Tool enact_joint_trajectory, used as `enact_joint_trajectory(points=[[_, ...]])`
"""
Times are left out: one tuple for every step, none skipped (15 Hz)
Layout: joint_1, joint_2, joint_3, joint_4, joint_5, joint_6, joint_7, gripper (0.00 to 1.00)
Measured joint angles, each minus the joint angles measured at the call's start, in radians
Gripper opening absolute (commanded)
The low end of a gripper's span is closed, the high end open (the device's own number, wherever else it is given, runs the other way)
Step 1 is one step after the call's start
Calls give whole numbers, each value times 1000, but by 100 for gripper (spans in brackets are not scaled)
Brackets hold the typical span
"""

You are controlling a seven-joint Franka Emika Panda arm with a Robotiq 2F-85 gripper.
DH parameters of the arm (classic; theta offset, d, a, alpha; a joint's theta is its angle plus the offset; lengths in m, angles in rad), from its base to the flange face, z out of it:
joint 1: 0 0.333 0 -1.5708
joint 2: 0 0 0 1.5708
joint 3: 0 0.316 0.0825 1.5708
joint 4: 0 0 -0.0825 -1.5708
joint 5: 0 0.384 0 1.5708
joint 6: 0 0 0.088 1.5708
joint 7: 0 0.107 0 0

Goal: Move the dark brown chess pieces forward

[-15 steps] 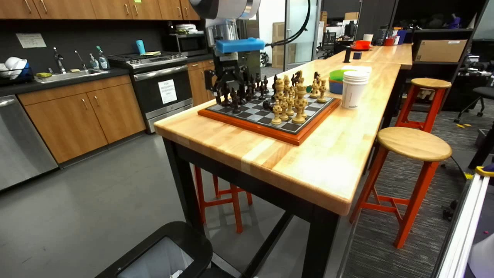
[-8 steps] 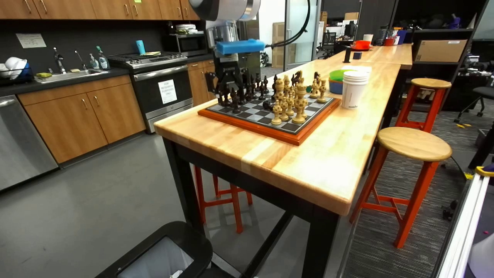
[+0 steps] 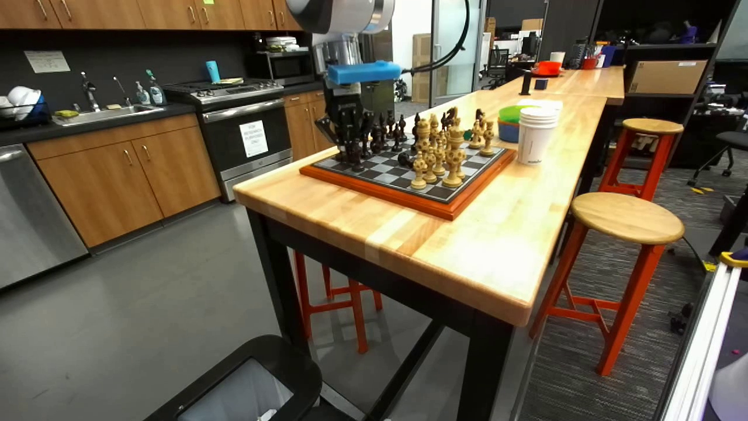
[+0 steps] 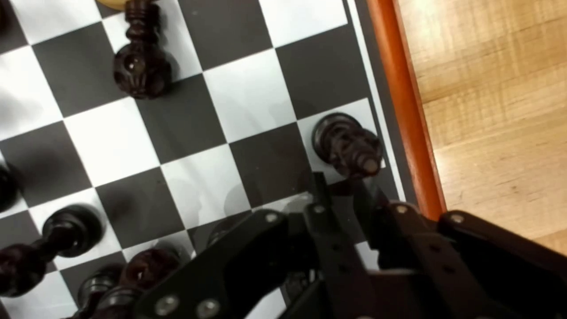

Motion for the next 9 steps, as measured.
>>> enact_joint_trajectory(points=[[0,0,0,0,0,0,3,37],[0,0,0,0,0,0,9,37],[0,0,0,0,0,0,13,42],[0,0,0,0,0,0,15,47],[0,0,0,0,0,0,17,54],[1,0,0,0,-1,1,18,59],[1,0,0,0,-2,1,19,66],[2,0,0,0,-3,1,19,73],[4,0,0,0,-4,1,19,75]])
